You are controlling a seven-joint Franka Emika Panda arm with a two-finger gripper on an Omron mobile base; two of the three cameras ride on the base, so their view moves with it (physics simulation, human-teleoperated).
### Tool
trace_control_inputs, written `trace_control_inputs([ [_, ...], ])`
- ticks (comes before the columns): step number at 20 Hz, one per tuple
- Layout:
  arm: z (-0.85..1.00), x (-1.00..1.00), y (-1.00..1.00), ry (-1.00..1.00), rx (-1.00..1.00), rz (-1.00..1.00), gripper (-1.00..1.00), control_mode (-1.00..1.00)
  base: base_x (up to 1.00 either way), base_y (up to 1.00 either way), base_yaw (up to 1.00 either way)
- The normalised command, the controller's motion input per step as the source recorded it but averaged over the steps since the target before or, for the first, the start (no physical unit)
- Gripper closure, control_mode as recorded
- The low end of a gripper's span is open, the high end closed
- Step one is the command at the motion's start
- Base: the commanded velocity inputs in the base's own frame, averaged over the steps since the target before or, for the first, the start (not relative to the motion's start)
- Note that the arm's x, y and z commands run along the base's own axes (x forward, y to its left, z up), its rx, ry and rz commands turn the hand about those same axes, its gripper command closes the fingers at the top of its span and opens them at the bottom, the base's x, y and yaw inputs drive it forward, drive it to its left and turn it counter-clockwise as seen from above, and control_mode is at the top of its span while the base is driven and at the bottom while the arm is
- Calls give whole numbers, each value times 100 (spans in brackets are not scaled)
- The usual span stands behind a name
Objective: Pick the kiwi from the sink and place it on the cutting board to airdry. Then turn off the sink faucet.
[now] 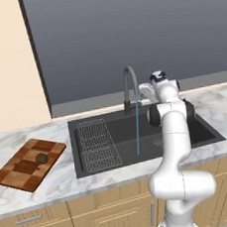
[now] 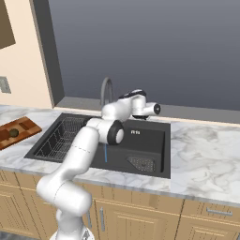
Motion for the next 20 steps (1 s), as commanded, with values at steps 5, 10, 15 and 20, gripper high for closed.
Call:
trace_control_inputs([
  [5,-14,15,3,7,3,0,100,-100,0,0,0],
  [10,-36,-10,22,13,1,0,100,-100,0,0,0],
  [15,-42,-19,32,7,0,0,100,-100,0,0,0],
  [20,-35,-22,36,0,0,0,100,-100,0,0,0],
])
